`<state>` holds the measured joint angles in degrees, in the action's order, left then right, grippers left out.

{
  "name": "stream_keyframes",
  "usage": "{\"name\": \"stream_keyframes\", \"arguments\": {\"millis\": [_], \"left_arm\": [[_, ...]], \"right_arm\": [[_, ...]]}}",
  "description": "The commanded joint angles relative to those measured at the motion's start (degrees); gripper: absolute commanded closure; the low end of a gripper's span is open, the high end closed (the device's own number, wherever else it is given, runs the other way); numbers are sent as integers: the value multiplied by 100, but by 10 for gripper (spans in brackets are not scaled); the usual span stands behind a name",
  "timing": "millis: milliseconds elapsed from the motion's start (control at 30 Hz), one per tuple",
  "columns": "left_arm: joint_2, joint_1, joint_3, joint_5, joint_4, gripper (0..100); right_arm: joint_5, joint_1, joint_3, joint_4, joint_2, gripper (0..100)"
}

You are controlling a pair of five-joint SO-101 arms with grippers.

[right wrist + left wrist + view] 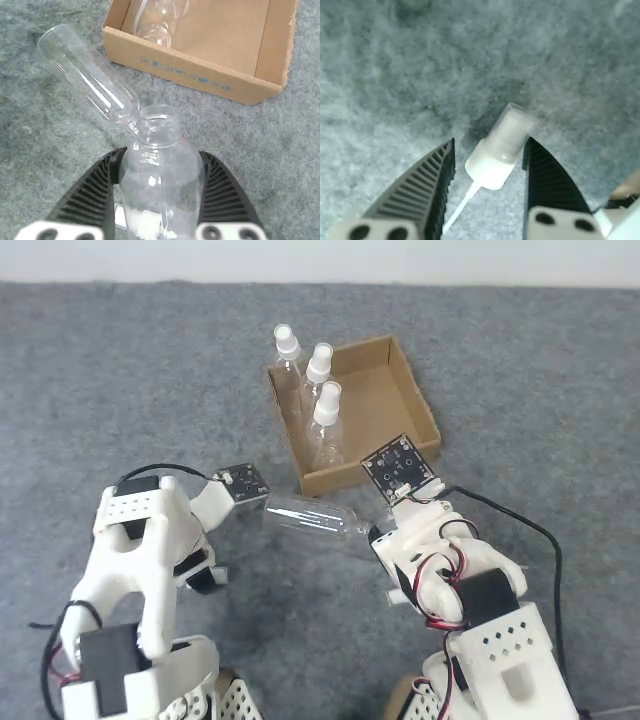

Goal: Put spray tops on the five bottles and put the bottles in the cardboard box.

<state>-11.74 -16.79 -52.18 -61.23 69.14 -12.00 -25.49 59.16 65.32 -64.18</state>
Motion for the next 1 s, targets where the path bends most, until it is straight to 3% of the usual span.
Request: {"name": "stream_keyframes", "arguments": {"millis": [0, 233, 500, 967], "left_arm": [[-18, 26, 75, 97, -79, 798], [-18, 26, 75, 149, -88, 798], [35, 440, 31, 1081, -387, 799], [26, 703, -224, 1257, -580, 974]], "right_arm": [[-185, 22, -44, -57, -163, 932], [-185, 22, -44, -57, -163, 932], [-185, 22, -44, -57, -154, 932], [-185, 22, -44, -57, -154, 932]]}}
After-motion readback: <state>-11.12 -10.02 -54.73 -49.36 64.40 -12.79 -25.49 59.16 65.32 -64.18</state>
